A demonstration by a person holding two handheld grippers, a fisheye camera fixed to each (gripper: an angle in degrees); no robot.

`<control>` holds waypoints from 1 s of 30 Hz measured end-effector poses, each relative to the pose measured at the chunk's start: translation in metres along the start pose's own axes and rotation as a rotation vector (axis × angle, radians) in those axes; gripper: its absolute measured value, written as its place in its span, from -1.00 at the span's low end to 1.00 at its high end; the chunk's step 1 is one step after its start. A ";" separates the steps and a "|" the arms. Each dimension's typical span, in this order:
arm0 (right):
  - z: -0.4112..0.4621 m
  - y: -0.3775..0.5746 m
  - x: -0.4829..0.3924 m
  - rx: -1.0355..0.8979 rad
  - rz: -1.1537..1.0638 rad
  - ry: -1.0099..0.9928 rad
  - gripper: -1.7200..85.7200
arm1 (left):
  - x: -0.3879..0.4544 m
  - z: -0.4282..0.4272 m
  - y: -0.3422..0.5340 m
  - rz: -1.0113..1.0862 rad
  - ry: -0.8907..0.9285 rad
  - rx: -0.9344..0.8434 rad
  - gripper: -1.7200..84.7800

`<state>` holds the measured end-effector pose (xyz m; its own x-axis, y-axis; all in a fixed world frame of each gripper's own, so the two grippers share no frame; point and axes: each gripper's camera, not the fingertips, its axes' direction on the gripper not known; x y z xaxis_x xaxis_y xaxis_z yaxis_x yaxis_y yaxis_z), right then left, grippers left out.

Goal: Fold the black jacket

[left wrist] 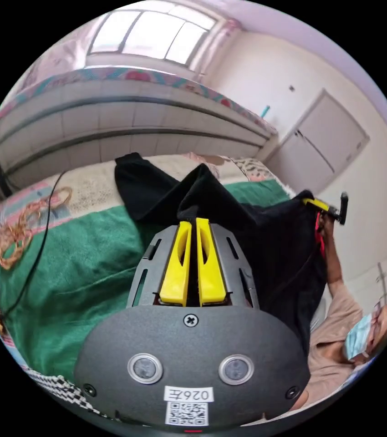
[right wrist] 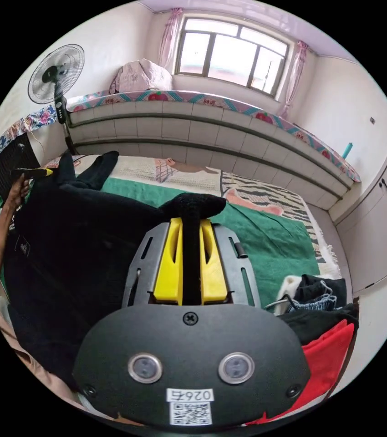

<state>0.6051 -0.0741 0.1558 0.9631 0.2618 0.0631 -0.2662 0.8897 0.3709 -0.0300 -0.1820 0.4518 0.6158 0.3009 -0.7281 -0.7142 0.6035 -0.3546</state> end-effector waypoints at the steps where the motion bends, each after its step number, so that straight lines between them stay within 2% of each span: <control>1: 0.034 -0.015 0.018 -0.062 0.044 -0.032 -0.84 | -0.035 0.012 0.001 -0.126 0.027 -0.012 -0.97; 4: 0.116 -0.027 0.059 -0.229 0.206 -0.092 -0.78 | -0.096 0.043 0.030 -0.371 0.001 -0.002 -0.98; 6: 0.124 -0.023 0.064 -0.205 0.204 -0.110 -0.76 | -0.106 0.050 0.047 -0.364 0.025 0.027 -0.98; 9: 0.114 -0.003 0.062 -0.199 0.141 -0.127 -0.71 | -0.104 0.047 0.067 -0.263 0.158 0.046 -0.98; 11: 0.093 0.029 0.064 -0.218 0.105 -0.165 -0.71 | -0.078 0.030 0.083 -0.080 0.279 0.057 -0.98; 14: 0.059 0.081 0.073 -0.221 0.127 -0.233 -0.72 | -0.025 0.019 0.108 0.138 0.338 -0.051 -0.98; 21: -0.013 0.192 0.100 -0.252 0.226 -0.297 -0.70 | 0.102 0.025 0.203 0.336 0.306 -0.287 -0.98; 24: -0.035 0.218 0.113 -0.229 0.257 -0.358 -0.71 | 0.141 0.032 0.244 0.389 0.191 -0.368 -0.98; 27: -0.064 0.230 0.122 -0.135 0.265 -0.574 -0.75 | 0.160 0.039 0.274 0.381 0.038 -0.442 -0.98; 28: -0.069 0.234 0.119 -0.178 0.223 -0.713 -0.88 | 0.164 0.044 0.286 0.388 0.001 -0.480 -0.98; 29: -0.069 0.241 0.108 -0.307 0.169 -0.692 -0.95 | 0.164 0.054 0.299 0.387 -0.045 -0.540 -0.98; 30: -0.067 0.247 0.102 -0.404 0.153 -0.575 -0.96 | 0.163 0.058 0.306 0.378 -0.053 -0.552 -0.98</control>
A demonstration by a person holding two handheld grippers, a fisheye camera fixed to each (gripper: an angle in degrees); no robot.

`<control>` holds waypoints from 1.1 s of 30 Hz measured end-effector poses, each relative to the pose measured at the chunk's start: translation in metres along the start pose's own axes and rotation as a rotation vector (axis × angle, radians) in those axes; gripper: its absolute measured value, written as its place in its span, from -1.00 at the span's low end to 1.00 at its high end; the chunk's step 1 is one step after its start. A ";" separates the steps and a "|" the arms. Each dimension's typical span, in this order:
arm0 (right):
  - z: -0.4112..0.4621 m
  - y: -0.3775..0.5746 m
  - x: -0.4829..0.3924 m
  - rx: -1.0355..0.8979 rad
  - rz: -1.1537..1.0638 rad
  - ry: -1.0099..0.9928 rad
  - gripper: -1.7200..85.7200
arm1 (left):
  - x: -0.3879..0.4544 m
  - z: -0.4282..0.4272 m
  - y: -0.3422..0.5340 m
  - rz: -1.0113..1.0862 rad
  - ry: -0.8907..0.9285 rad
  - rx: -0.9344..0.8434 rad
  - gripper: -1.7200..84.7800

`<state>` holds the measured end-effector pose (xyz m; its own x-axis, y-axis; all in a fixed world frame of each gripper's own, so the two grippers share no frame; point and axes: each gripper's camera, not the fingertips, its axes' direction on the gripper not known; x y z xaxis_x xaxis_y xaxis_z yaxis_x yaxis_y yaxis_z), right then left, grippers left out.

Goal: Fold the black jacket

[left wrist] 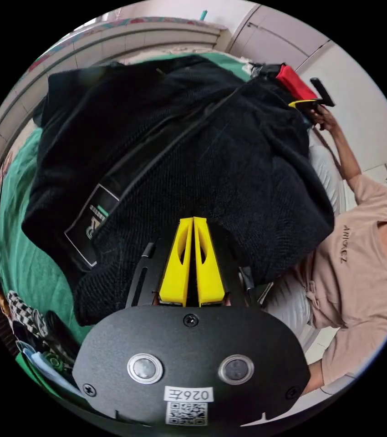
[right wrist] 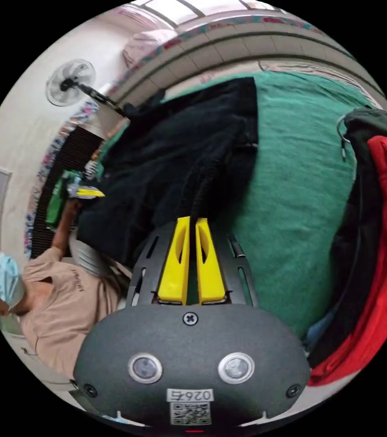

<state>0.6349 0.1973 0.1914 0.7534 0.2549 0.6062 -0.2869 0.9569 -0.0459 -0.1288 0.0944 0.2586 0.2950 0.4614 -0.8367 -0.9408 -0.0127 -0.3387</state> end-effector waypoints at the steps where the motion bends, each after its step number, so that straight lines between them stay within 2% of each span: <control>1: 0.016 0.015 -0.005 -0.160 0.028 0.262 -0.98 | -0.002 0.004 0.012 -0.029 0.025 0.060 -0.98; 2: 0.015 0.034 -0.006 -0.173 0.045 0.232 -0.98 | -0.009 0.005 0.025 -0.066 0.099 0.130 -0.98; 6: -0.027 0.092 -0.001 -0.058 0.144 0.021 -0.99 | -0.047 0.022 0.059 -0.213 0.371 0.185 -0.98; 8: -0.047 0.122 -0.011 -0.104 0.184 0.096 -0.98 | -0.064 0.034 0.081 -0.273 0.527 0.217 -0.98; 10: -0.067 0.141 -0.029 -0.097 0.220 0.258 -0.98 | -0.065 0.029 0.097 -0.266 0.573 0.275 -0.98; 12: -0.105 0.156 -0.061 0.063 0.211 0.340 -0.98 | -0.059 0.000 0.116 -0.236 0.546 0.447 -0.98; 14: -0.165 0.171 -0.128 0.452 0.053 0.323 -0.97 | -0.047 -0.054 0.146 -0.125 0.512 0.772 -0.98; 15: -0.178 0.175 -0.148 0.569 -0.005 0.321 -0.97 | -0.044 -0.067 0.155 -0.090 0.512 0.855 -0.98; 17: -0.214 0.187 -0.228 0.975 -0.188 0.345 -0.95 | -0.027 -0.115 0.194 0.059 0.521 1.248 -0.98; 18: -0.219 0.187 -0.245 1.052 -0.205 0.349 -0.95 | -0.020 -0.123 0.204 0.094 0.521 1.345 -0.98; 20: -0.228 0.180 -0.305 1.301 -0.266 0.325 -0.97 | 0.015 -0.149 0.239 0.275 0.447 1.653 -0.98; 22: -0.231 0.172 -0.342 1.432 -0.354 0.276 -0.97 | 0.044 -0.164 0.256 0.389 0.382 1.753 -0.98; 25: -0.236 0.154 -0.394 1.548 -0.439 0.143 -0.97 | 0.090 -0.179 0.277 0.547 0.343 1.840 -0.98; 27: -0.235 0.142 -0.420 1.568 -0.521 0.091 -0.96 | 0.110 -0.185 0.282 0.645 0.381 1.852 -0.98; 28: -0.232 0.130 -0.435 1.555 -0.551 0.090 -0.95 | 0.120 -0.191 0.279 0.719 0.424 1.802 -0.98; 30: -0.226 0.101 -0.451 1.478 -0.561 0.116 -0.95 | 0.136 -0.198 0.266 0.749 0.356 1.642 -0.98; 32: -0.209 0.038 -0.462 1.218 -0.491 0.273 -0.97 | 0.145 -0.189 0.232 0.468 0.032 1.310 -0.98; 33: -0.201 0.020 -0.463 1.127 -0.476 0.315 -0.98 | 0.144 -0.182 0.222 0.367 -0.075 1.221 -0.98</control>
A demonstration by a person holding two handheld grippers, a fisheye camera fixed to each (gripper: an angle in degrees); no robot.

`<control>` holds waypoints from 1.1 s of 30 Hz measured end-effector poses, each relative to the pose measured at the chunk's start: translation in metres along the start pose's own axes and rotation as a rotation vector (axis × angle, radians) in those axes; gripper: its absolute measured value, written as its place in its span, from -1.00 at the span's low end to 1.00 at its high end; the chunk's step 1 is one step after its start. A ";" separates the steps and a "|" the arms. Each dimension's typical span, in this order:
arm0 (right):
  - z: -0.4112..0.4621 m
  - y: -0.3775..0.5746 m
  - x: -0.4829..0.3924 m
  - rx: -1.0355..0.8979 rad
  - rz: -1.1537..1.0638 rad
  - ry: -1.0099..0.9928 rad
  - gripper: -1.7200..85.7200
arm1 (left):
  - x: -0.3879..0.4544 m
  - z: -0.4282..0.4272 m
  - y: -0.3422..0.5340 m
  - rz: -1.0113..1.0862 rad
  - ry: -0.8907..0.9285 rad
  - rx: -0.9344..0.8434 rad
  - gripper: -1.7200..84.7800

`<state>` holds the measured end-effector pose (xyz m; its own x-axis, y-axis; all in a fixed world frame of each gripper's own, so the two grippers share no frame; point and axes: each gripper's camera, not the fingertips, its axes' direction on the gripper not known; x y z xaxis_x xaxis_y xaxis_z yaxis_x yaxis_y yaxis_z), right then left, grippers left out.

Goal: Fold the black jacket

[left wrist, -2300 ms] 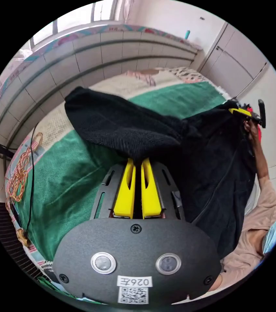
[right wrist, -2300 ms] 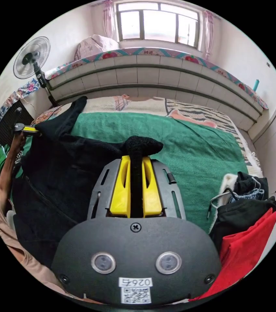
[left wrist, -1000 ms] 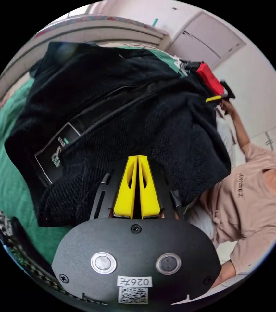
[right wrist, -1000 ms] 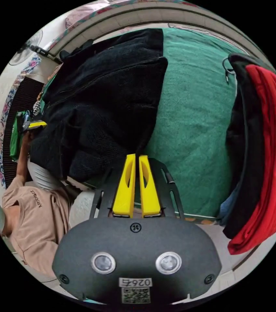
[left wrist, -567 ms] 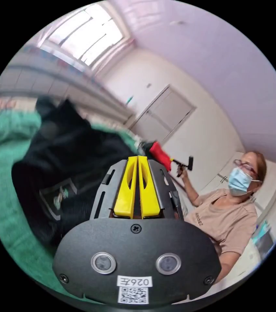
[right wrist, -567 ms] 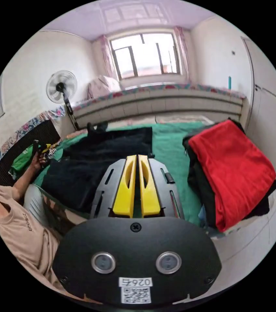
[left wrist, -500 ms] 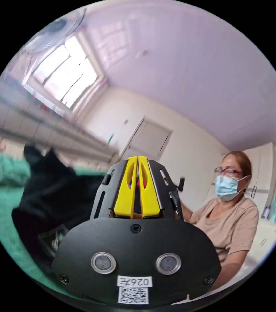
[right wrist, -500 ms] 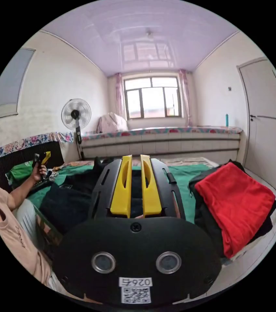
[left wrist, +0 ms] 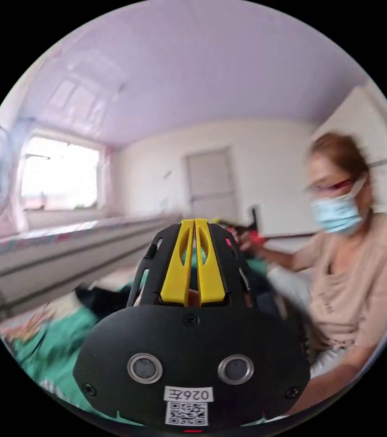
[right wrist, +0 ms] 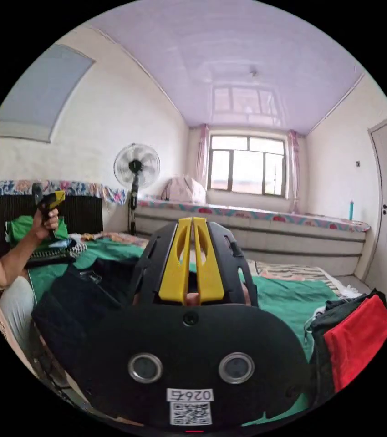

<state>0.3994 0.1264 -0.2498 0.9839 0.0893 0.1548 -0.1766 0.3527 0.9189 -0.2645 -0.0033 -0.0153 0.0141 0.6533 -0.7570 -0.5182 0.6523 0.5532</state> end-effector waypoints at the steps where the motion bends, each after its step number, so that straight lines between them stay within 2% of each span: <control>1: 0.037 0.004 -0.001 -0.178 -0.040 0.015 -0.98 | -0.008 0.025 0.016 -0.056 -0.240 -0.220 -0.97; 2: 0.069 0.016 -0.005 -0.318 -0.079 0.012 -0.98 | -0.017 0.044 0.041 -0.105 -0.415 -0.381 -0.97; 4: 0.104 0.041 -0.011 -0.444 -0.101 0.033 -0.98 | -0.035 0.062 0.085 -0.192 -0.560 -0.535 -0.96; 6: 0.136 0.061 -0.025 -0.600 -0.206 0.085 -0.97 | -0.058 0.079 0.125 -0.284 -0.581 -0.719 -0.88; 8: 0.170 0.081 -0.048 -0.725 -0.376 0.158 -0.92 | -0.091 0.088 0.157 -0.432 -0.549 -0.869 -0.69; 14: 0.247 0.104 -0.083 -0.905 -0.496 0.117 -0.78 | -0.138 0.069 0.206 -0.756 -0.463 -0.796 -0.63; 17: 0.272 0.115 -0.100 -0.963 -0.577 0.128 -0.77 | -0.152 0.071 0.226 -0.843 -0.349 -0.768 -0.60; 21: 0.288 0.112 -0.110 -0.963 -0.576 0.130 -0.77 | -0.165 0.073 0.242 -0.926 -0.251 -0.703 -0.57; 23: 0.300 0.117 -0.113 -0.970 -0.570 0.157 -0.77 | -0.171 0.082 0.256 -0.948 -0.228 -0.723 -0.55; 25: 0.310 0.121 -0.116 -0.970 -0.571 0.187 -0.77 | -0.176 0.089 0.268 -0.976 -0.201 -0.757 -0.59; 27: 0.317 0.124 -0.119 -0.967 -0.575 0.209 -0.78 | -0.180 0.085 0.274 -1.001 -0.247 -0.751 -0.77; 29: 0.328 0.131 -0.115 -0.995 -0.551 0.260 -0.87 | -0.183 0.075 0.280 -1.011 -0.163 -0.646 -0.91; 33: 0.338 0.132 -0.105 -0.993 -0.504 0.326 -0.94 | -0.190 0.062 0.288 -1.051 -0.048 -0.493 -0.94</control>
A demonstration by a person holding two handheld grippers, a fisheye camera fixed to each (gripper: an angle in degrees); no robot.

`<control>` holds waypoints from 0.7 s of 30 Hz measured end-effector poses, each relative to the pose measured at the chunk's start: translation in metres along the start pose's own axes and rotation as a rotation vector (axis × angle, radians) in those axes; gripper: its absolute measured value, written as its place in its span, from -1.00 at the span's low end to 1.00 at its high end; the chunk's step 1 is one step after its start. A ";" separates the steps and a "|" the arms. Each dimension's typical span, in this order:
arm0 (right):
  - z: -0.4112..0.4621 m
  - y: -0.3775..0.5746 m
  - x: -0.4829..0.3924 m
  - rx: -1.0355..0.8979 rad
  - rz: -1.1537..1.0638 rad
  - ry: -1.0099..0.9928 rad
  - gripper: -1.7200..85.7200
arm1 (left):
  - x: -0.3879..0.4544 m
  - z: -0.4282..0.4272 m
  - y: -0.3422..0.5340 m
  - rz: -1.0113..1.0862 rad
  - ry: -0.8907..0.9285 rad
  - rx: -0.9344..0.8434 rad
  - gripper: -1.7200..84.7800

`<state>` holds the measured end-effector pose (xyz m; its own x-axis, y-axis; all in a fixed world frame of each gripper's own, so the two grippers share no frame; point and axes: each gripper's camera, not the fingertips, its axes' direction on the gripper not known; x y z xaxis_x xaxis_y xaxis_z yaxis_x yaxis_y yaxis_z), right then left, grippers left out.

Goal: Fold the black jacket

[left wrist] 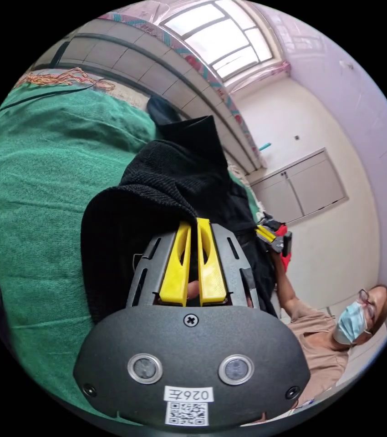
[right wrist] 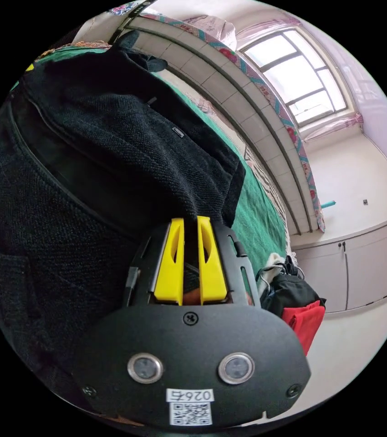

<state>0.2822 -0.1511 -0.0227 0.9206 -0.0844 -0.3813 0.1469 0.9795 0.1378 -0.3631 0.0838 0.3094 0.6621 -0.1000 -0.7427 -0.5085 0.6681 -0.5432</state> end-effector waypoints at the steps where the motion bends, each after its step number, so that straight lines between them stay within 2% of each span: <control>1: -0.002 0.001 0.007 0.029 0.047 0.005 -0.95 | -0.002 -0.003 0.000 0.005 0.053 0.028 -0.94; 4: -0.014 0.014 0.026 0.139 0.133 0.021 -0.96 | -0.004 -0.009 -0.002 0.028 0.174 0.080 -0.95; 5: -0.015 0.021 0.028 0.157 0.101 0.013 -0.96 | -0.006 -0.010 -0.003 0.022 0.173 0.075 -0.95; 7: -0.002 0.031 0.029 0.105 0.024 -0.058 -0.96 | -0.012 -0.007 -0.004 -0.003 0.099 0.004 -0.95; 9: 0.027 0.043 0.028 0.017 -0.039 -0.221 -0.95 | -0.020 0.004 -0.005 -0.044 -0.021 -0.099 -0.95; 10: 0.047 0.051 0.028 -0.020 -0.042 -0.294 -0.94 | -0.026 0.012 -0.005 -0.071 -0.044 -0.135 -0.95; 12: 0.060 0.060 0.033 -0.007 -0.015 -0.304 -0.91 | -0.033 0.018 -0.007 -0.119 -0.031 -0.142 -0.94; 16: 0.075 0.092 0.068 -0.015 0.058 -0.458 -0.78 | -0.016 -0.009 -0.012 -0.110 -0.061 -0.013 -0.93; 19: 0.083 0.136 0.107 0.105 0.234 -0.586 -0.82 | 0.017 -0.032 -0.015 -0.037 -0.162 0.067 -0.97; 21: 0.097 0.160 0.129 0.164 0.374 -0.599 -0.87 | 0.039 -0.033 -0.017 0.038 -0.208 0.096 -0.97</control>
<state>0.4594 -0.0234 0.0384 0.9532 0.1188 0.2780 -0.2071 0.9264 0.3144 -0.3473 0.0440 0.2767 0.7475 0.0740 -0.6601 -0.4873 0.7365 -0.4692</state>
